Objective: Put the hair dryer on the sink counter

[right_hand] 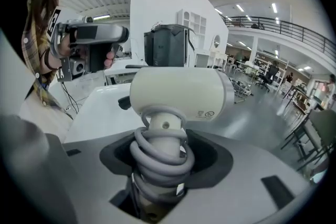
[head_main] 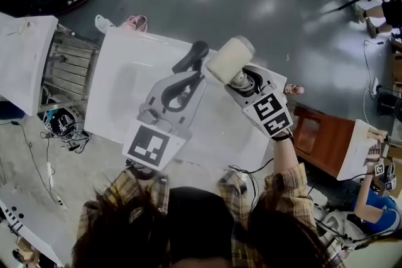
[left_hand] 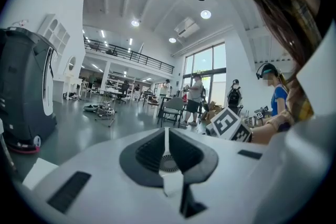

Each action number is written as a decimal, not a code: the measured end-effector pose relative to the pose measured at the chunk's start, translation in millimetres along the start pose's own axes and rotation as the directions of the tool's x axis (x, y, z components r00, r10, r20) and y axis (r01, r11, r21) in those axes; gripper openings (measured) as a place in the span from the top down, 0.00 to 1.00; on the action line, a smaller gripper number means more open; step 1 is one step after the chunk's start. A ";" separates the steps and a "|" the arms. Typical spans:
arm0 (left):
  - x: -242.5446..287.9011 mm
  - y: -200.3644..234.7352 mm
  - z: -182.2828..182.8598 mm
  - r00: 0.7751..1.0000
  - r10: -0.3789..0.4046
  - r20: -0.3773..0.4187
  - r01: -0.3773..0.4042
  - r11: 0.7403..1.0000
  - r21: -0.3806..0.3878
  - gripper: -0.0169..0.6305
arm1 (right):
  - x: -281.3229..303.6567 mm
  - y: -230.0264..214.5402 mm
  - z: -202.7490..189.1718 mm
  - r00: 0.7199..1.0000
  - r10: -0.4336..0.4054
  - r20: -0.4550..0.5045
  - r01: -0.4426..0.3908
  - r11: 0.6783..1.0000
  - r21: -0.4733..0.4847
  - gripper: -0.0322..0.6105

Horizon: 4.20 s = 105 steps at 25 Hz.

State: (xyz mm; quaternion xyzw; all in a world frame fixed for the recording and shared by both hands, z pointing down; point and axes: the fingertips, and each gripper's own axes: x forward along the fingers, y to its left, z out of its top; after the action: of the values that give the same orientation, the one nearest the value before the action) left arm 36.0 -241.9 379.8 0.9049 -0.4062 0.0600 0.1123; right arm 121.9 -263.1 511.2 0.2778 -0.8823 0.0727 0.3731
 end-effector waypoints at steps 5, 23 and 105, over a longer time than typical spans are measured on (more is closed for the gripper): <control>6.9 -0.2 -4.4 1.000 0.007 0.003 -0.007 1.000 -0.002 0.92 | 15.1 -1.5 -17.8 0.998 0.034 -0.053 -0.035 0.999 -0.024 0.56; 8.2 -1.7 -22.1 0.999 0.012 -0.033 -0.014 0.999 -0.037 0.92 | 58.4 -12.0 -69.8 0.958 0.104 -0.267 -0.155 0.972 -0.179 0.55; -42.9 -23.1 114.9 0.961 -0.044 0.273 0.026 0.997 0.070 0.92 | -139.2 61.6 189.3 0.747 -0.181 0.639 0.053 0.975 0.215 0.68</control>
State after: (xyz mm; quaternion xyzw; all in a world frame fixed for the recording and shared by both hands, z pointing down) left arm 26.8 -225.0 256.5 0.9147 -0.3997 -0.0546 0.0260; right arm 50.4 -214.5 284.2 0.3737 -0.9270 0.0283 0.0175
